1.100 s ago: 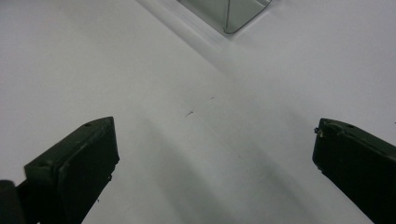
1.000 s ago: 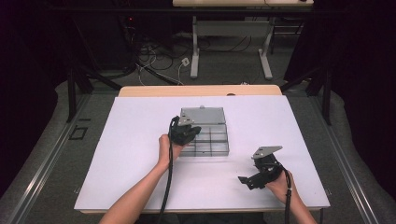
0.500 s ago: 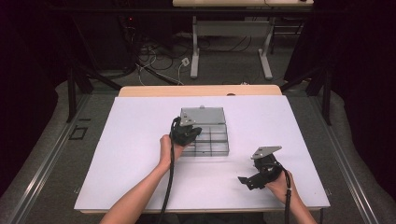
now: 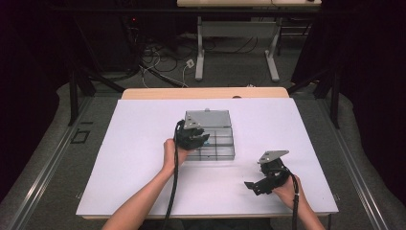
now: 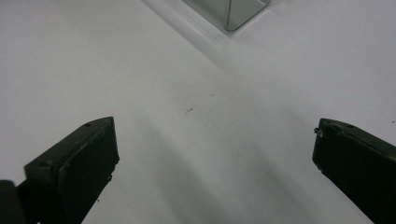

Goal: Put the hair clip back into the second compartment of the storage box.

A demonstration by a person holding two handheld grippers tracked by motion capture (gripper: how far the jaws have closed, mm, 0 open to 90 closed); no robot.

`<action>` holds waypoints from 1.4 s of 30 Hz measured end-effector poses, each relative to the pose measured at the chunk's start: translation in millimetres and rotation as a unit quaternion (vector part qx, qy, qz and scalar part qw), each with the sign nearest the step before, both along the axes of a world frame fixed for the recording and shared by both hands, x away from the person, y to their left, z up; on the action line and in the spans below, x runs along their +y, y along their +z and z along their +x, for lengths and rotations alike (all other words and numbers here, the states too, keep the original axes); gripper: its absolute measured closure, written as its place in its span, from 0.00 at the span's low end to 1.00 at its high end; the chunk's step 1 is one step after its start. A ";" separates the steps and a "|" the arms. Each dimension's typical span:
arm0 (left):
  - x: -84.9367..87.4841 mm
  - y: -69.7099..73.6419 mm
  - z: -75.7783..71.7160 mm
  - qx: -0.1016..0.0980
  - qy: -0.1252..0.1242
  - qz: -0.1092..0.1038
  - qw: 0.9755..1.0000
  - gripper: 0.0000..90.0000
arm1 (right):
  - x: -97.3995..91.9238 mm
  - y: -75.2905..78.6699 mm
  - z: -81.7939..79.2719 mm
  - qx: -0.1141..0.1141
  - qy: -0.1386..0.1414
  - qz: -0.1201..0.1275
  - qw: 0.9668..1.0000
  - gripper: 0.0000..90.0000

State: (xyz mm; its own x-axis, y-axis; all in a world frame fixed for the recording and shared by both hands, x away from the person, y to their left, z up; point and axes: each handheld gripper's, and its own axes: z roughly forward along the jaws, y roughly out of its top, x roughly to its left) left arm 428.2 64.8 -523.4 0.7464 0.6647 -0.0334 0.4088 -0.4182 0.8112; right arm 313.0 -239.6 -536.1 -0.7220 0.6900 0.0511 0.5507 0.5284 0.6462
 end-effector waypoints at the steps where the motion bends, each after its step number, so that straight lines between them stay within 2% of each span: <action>1: 0.8 1.1 -0.4 -0.001 -0.001 0.001 1.000 0.60 | -0.2 -0.2 0.2 0.000 0.000 0.001 1.000 0.00; 5: 3.4 2.5 -2.4 0.005 0.001 -0.006 1.000 0.44 | -0.4 -0.5 0.5 -0.002 0.001 0.004 1.000 0.00; 6: 5.6 3.2 -2.4 0.007 -0.005 -0.002 1.000 0.40 | -0.6 -0.4 0.6 -0.001 0.002 0.005 1.000 0.00; 9: 10.4 3.7 -3.9 0.010 -0.003 0.001 1.000 0.31 | -1.1 -0.2 0.8 -0.003 0.001 0.001 1.000 0.00; 11: 12.2 4.0 -3.5 0.015 -0.001 0.005 1.000 0.24 | 0.2 -0.7 0.3 -0.002 -0.001 0.009 1.000 0.00; 13: 13.1 3.1 -3.5 0.017 0.001 0.004 1.000 0.20 | 0.3 -0.6 0.6 -0.004 -0.002 0.003 1.000 0.00; 30: 17.1 3.5 -6.8 0.026 0.001 0.031 0.999 0.02 | 0.0 -0.1 0.9 0.002 -0.002 0.003 1.000 0.00; 36: 18.6 2.9 -6.0 0.029 0.004 0.035 0.999 0.00 | 0.1 -1.1 1.9 -0.003 0.002 0.006 1.000 0.00; 38: 19.0 2.5 -5.4 0.034 0.004 0.038 0.999 0.00 | 0.2 -0.3 1.1 0.005 -0.001 0.007 1.000 0.00; 42: 18.9 1.0 -4.8 0.042 0.005 0.041 0.998 0.00 | 0.1 -0.3 1.4 0.003 0.001 0.005 1.000 0.00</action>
